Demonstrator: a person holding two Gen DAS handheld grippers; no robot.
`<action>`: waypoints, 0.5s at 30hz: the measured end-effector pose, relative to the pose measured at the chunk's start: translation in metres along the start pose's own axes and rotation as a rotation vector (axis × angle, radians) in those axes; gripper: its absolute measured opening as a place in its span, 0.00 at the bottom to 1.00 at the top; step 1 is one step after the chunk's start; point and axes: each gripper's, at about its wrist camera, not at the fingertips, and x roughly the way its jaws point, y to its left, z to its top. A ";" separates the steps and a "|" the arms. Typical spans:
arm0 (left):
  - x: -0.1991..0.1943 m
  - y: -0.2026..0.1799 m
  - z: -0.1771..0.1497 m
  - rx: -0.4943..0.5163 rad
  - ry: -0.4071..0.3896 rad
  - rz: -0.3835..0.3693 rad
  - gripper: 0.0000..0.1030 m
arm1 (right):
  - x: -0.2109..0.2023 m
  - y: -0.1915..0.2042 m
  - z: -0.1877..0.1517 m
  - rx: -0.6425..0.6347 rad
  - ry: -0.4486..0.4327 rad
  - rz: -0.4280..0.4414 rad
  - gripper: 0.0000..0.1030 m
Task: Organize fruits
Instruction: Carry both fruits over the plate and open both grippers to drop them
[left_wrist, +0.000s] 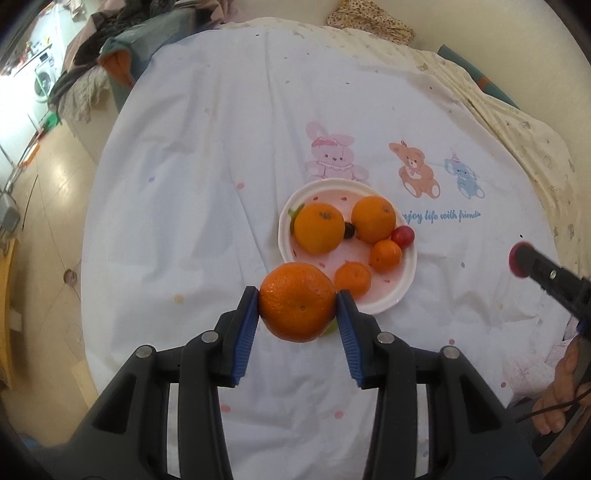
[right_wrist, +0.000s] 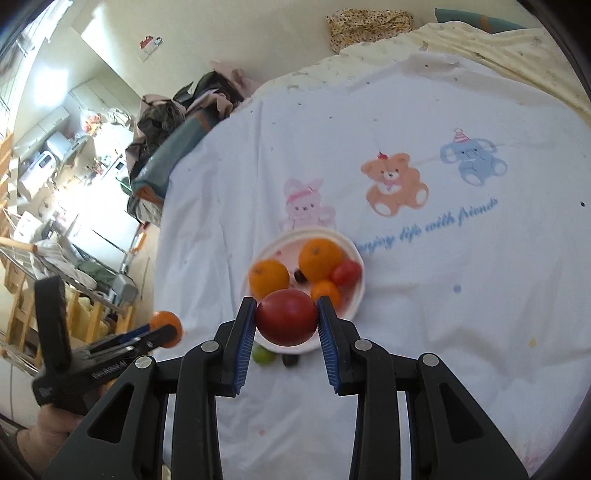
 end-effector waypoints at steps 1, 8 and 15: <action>0.003 -0.001 0.005 0.004 0.006 0.001 0.37 | 0.002 0.000 0.004 0.002 -0.001 0.000 0.34; 0.019 -0.014 0.033 0.057 0.005 0.020 0.37 | 0.027 0.004 0.038 -0.013 0.015 -0.015 0.34; 0.046 -0.024 0.045 0.083 0.028 0.020 0.37 | 0.063 -0.008 0.047 0.005 0.055 -0.004 0.34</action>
